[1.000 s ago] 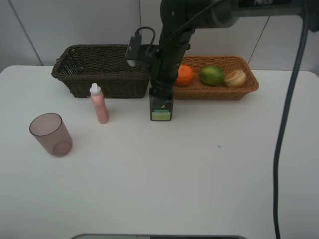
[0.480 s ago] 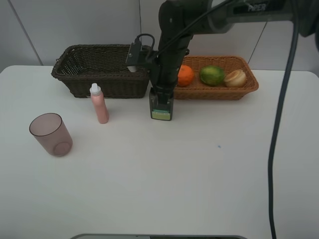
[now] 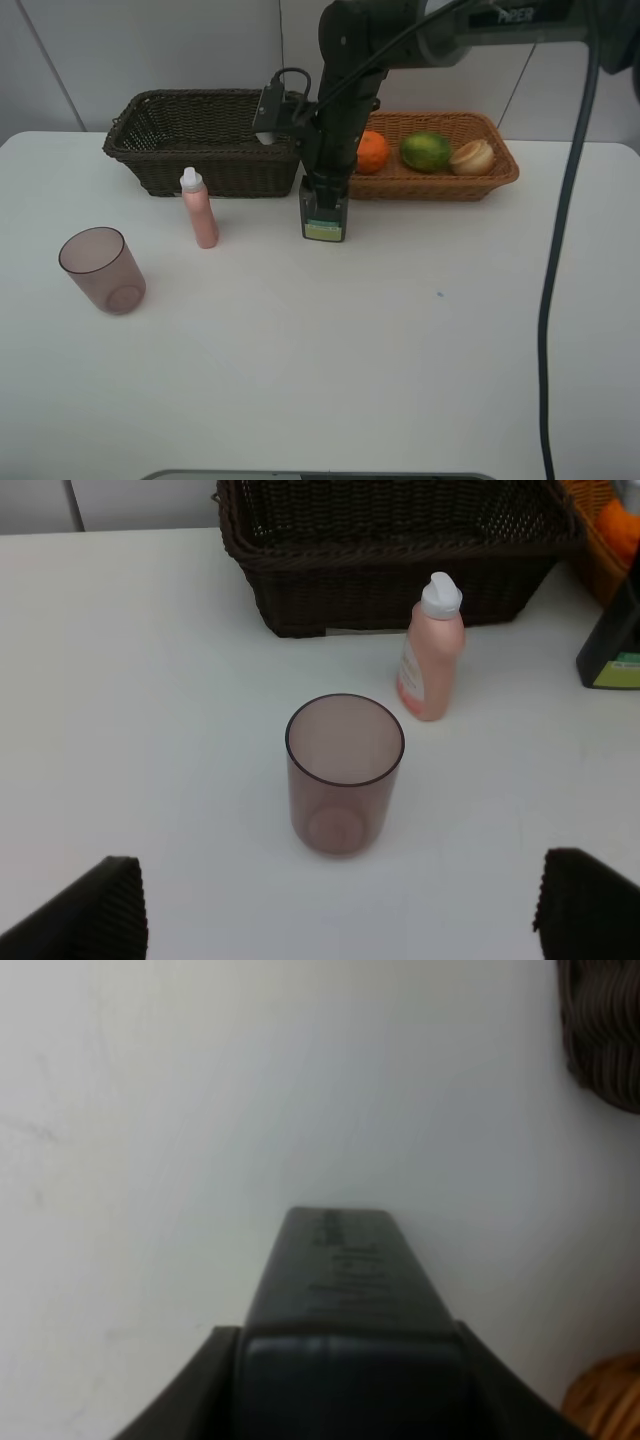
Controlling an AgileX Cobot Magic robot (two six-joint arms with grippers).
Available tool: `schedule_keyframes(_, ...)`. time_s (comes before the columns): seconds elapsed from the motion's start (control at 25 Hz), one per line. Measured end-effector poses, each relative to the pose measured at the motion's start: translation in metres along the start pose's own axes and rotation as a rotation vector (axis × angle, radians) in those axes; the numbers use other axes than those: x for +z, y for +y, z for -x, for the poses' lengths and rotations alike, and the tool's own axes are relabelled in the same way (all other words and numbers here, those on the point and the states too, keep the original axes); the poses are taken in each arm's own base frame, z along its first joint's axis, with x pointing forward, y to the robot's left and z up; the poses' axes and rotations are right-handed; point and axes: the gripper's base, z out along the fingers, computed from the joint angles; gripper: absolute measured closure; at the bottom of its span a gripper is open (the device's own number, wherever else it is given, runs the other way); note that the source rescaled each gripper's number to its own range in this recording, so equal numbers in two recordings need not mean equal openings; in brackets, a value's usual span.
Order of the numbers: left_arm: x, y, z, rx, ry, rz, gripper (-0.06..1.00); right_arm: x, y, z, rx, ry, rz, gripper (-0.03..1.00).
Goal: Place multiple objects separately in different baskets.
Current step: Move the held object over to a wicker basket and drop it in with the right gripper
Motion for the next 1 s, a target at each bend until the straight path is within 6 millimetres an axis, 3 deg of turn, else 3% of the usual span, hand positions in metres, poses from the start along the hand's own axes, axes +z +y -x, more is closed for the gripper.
schedule_keyframes(0.72,0.0,0.0,0.0,0.0,0.0,0.0,-0.06,-0.005,0.001,-0.001,-0.001,0.008,0.004,0.96)
schedule_keyframes(1.0,0.0,0.0,0.0,0.0,0.0,0.0,-0.06,-0.048,-0.001,-0.002,0.003,0.008,-0.009,0.96)
